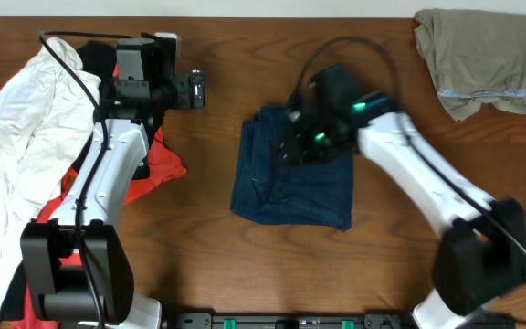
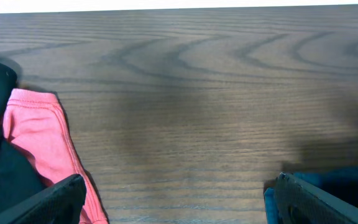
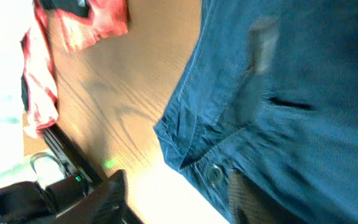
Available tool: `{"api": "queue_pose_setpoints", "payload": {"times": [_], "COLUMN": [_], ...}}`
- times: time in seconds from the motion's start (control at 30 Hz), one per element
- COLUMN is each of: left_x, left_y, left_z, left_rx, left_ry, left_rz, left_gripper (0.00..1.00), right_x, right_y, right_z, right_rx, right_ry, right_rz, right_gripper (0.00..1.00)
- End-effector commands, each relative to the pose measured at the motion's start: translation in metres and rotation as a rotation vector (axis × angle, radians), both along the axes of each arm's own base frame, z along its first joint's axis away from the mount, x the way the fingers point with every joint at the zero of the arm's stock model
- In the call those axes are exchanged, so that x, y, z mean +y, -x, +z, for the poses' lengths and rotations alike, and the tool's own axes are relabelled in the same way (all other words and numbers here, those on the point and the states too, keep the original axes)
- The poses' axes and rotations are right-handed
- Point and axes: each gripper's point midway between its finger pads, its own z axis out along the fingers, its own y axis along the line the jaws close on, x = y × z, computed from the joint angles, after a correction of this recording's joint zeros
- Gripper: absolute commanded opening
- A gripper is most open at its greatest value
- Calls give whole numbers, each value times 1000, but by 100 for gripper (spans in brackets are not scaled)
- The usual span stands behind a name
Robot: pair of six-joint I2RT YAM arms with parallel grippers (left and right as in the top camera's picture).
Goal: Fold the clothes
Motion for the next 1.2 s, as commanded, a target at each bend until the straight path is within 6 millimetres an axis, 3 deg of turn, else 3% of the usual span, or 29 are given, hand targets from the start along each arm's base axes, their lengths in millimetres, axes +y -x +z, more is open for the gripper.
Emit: {"api": "queue_pose_setpoints", "payload": {"times": [0.0, 0.17, 0.47, 0.53, 0.67, 0.8, 0.93, 1.03, 1.17], "left_x": [2, 2, 2, 2, 2, 2, 2, 2, 2], "left_y": [-2, -2, 1, 1, 1, 1, 1, 1, 1], "left_z": [-2, -3, -6, -6, -6, -6, -6, -6, -5], "left_rx": [7, 11, 26, 26, 26, 26, 26, 26, 26], "left_ry": [5, 5, 4, 4, 4, 4, 4, 4, 4], "left_rz": [11, 11, 11, 11, 11, 11, 11, 11, 11], "left_gripper": [98, 98, 98, 98, 98, 98, 98, 98, 98], "right_x": [-30, -42, 2, -3, -37, -75, -117, -157, -181], "right_y": [-8, 5, 60, 69, 76, 62, 35, -5, -72], "right_z": [-2, -38, -99, -110, -128, -139, -144, -148, -146], "right_rx": [-35, 42, 261, 291, 340, 338, 283, 146, -120], "right_ry": [82, 174, 192, 257, 454, 624, 740, 873, 924], "right_rz": [-29, 39, 245, 262, 245, 156, 70, -11, -42], "right_gripper": [62, 72, 81, 84, 88, 88, 88, 88, 88]}}
